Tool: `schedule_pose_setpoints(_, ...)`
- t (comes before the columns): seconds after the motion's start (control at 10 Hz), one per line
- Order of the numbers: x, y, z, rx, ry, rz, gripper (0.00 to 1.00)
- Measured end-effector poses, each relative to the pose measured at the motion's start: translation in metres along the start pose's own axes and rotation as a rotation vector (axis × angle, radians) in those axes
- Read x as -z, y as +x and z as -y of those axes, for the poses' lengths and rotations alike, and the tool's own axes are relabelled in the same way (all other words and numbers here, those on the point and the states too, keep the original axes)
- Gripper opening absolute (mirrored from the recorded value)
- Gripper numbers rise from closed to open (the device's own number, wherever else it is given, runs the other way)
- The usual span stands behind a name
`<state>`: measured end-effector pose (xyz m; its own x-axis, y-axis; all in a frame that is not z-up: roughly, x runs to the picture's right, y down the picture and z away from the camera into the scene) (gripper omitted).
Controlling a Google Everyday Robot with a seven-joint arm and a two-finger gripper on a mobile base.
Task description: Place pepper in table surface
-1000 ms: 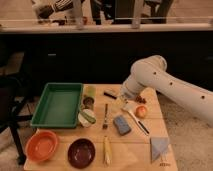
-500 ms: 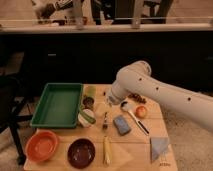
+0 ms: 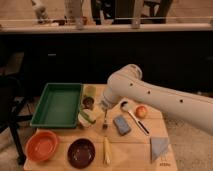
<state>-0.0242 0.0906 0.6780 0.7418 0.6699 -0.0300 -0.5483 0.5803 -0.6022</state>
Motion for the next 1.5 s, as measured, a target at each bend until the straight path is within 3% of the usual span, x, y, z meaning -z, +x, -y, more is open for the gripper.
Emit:
schedule_pose_setpoints(0.4, 0.000, -0.001, -0.001, 0.002, -0.003, 0.002, 0.80)
schedule_pose_setpoints(0.7, -0.016, -0.014, -0.014, 0.074, -0.087, 0.030, 0.80)
schedule_pose_setpoints(0.9, -0.042, -0.038, -0.033, 0.115, -0.140, 0.040, 0.80)
schedule_pose_setpoints(1.0, -0.054, -0.044, -0.038, 0.116, -0.146, 0.042, 0.80)
schedule_pose_setpoints(1.1, -0.065, -0.045, -0.041, 0.098, -0.131, 0.038, 0.80)
schedule_pose_setpoints(1.4, -0.077, -0.037, -0.041, 0.015, -0.009, 0.014, 0.80)
schedule_pose_setpoints(1.5, -0.082, -0.033, -0.044, -0.007, 0.010, 0.005, 0.80)
